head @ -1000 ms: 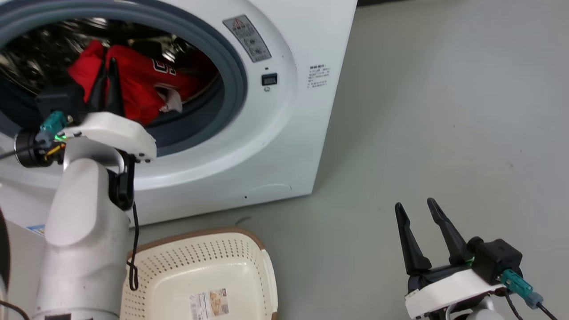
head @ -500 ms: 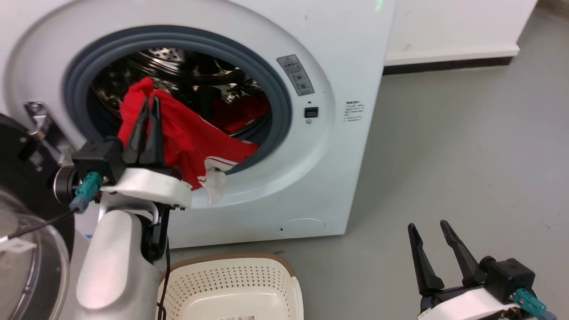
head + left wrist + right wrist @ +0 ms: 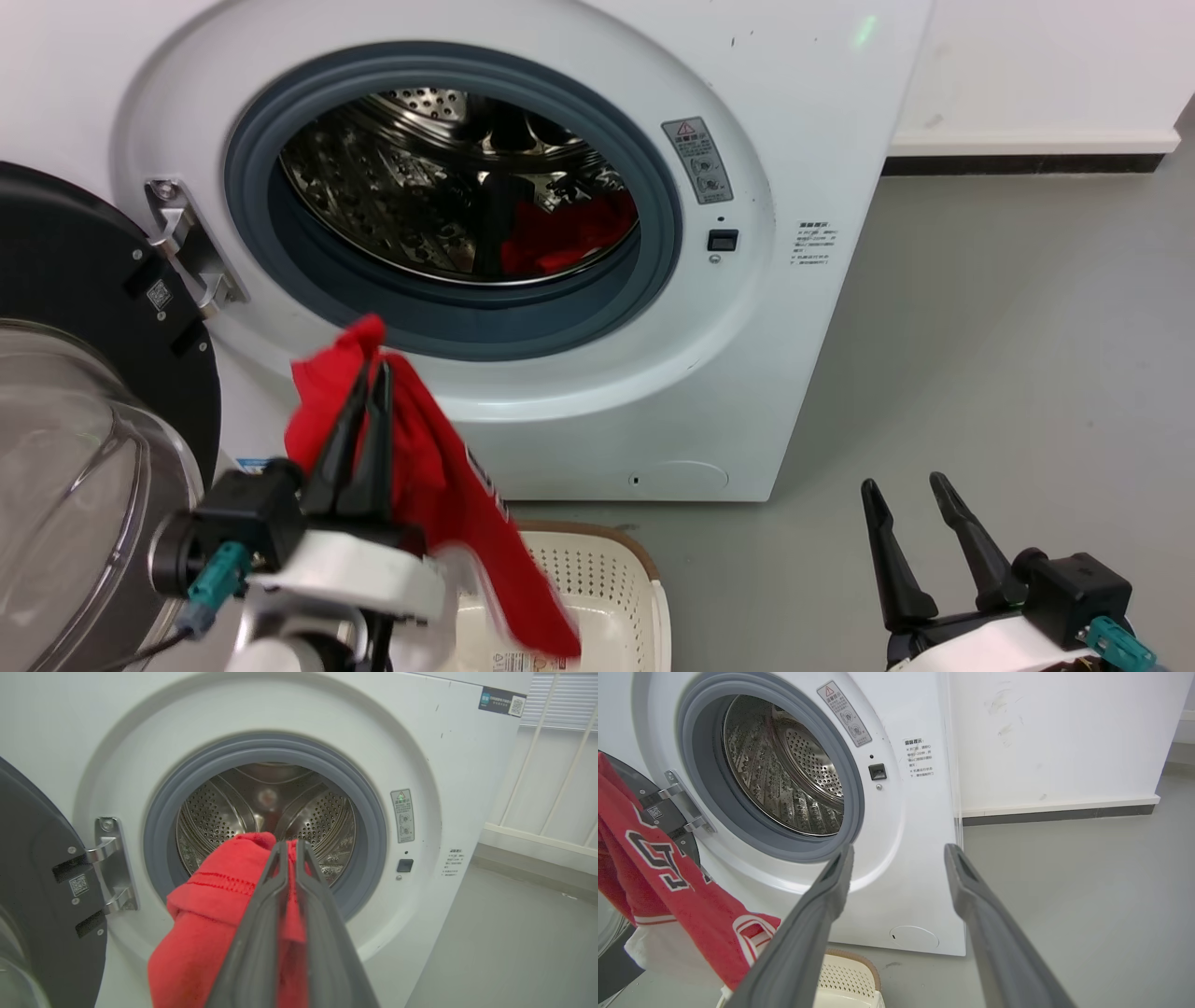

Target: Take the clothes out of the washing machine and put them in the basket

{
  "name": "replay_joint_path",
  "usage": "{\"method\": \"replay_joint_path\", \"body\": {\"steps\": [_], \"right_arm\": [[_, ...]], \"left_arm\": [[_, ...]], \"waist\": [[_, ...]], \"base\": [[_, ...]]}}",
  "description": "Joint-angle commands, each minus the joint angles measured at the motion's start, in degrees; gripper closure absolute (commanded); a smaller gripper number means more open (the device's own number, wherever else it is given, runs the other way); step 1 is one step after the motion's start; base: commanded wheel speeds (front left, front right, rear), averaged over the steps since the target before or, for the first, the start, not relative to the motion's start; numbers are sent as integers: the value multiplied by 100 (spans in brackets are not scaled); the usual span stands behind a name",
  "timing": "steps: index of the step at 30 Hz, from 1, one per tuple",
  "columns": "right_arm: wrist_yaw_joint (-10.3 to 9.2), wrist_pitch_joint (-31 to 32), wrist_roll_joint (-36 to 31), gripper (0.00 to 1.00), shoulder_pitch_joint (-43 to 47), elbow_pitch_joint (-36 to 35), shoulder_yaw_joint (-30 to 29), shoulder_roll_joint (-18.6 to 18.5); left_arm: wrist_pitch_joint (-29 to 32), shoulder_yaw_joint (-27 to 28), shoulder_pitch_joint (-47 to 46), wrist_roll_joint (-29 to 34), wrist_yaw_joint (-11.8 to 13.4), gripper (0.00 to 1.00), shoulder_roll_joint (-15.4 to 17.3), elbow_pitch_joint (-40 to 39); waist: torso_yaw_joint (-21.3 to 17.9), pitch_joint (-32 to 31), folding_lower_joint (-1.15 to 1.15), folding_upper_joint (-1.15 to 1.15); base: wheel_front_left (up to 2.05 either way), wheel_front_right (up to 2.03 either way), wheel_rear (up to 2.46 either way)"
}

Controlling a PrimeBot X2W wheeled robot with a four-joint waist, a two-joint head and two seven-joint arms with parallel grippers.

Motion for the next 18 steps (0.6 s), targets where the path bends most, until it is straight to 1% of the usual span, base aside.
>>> {"method": "replay_joint_path", "body": {"steps": [1, 4, 8, 10, 11, 12, 13, 18], "right_arm": [[-2, 12, -39, 0, -18, -58, 32, 3], [-2, 13, -46, 0, -141, -114, 67, 2], [-2, 2, -75, 0, -325, -144, 95, 3], [-2, -3, -100, 0, -449, -170, 122, 3], [-2, -3, -100, 0, -449, -170, 122, 3], [-2, -8, -110, 0, -575, -181, 142, 3], [-2, -8, -110, 0, -575, -181, 142, 3], [-2, -33, -142, 0, -925, -213, 174, 3]], "left_arm": [[60, -8, 192, -51, 71, 100, -16, -18], [48, -38, 521, -143, 184, 100, -79, 191], [-190, -104, 652, -279, 332, 100, -141, 901], [-407, -101, 522, -382, 389, 100, -163, 1361], [-407, -101, 522, -382, 389, 100, -163, 1361], [-632, -113, 332, -480, 410, 100, -187, 1877], [-632, -113, 332, -480, 410, 100, -187, 1877], [-968, -116, -479, -697, 428, 100, -212, 3238]], "waist": [[35, 122, 1, 0], [61, 363, 1, 0], [75, 822, 1, 0], [58, 1098, 1, 0], [58, 1098, 1, 0], [31, 1363, 1, 0], [31, 1363, 1, 0], [-92, 2098, 1, 0]], "base": [[0, 0, 0], [0, 0, 0], [0, 0, 0], [0, 0, 0], [0, 0, 0], [0, 0, 0], [0, 0, 0], [0, 0, 0]]}}
